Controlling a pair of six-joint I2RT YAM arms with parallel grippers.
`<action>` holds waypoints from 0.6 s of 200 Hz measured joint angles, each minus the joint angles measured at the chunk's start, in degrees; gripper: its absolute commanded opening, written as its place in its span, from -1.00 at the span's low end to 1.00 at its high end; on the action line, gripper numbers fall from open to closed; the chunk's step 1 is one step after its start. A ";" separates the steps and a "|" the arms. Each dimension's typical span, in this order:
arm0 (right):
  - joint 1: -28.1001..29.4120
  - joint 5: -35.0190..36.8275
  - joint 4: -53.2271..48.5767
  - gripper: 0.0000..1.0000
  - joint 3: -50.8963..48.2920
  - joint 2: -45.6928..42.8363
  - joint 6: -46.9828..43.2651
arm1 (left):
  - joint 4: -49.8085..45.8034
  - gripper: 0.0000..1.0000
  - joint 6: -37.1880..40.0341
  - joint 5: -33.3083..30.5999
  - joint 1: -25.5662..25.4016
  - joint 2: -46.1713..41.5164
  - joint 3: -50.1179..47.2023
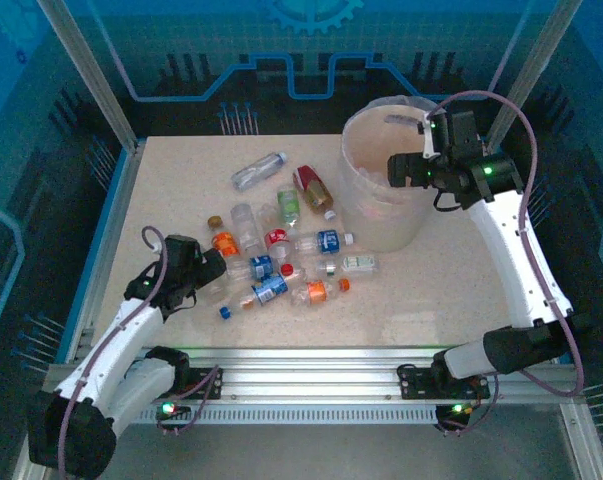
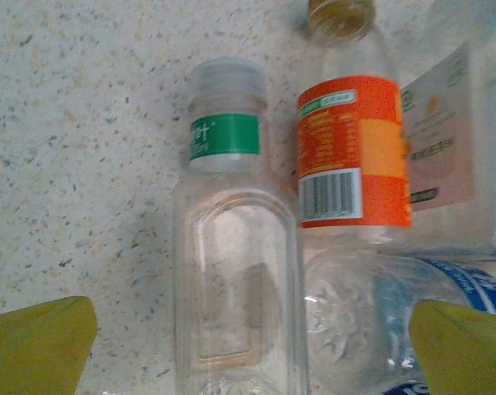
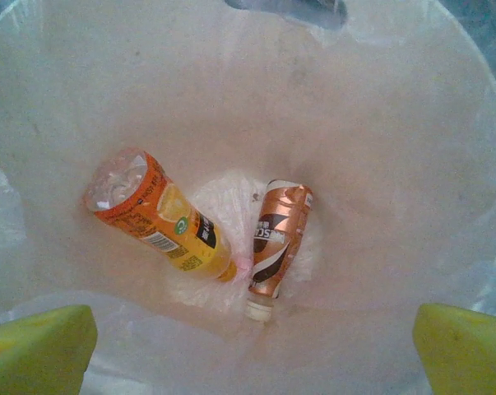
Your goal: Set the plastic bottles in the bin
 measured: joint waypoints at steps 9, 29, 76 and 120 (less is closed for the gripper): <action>0.00 0.00 0.09 0.99 -0.42 -0.35 0.57 | 0.13 0.98 0.00 -0.02 0.42 0.98 -0.07; 0.00 0.17 0.13 0.99 -1.18 -0.55 1.44 | 0.90 0.98 0.07 0.02 1.44 2.97 -0.33; 0.11 0.39 0.17 0.99 -2.84 -0.55 2.29 | 3.96 0.95 0.13 1.70 2.64 6.62 -1.33; 0.63 0.37 0.52 0.99 -3.23 -0.26 2.51 | 6.91 0.90 -0.02 3.17 3.69 10.36 -2.45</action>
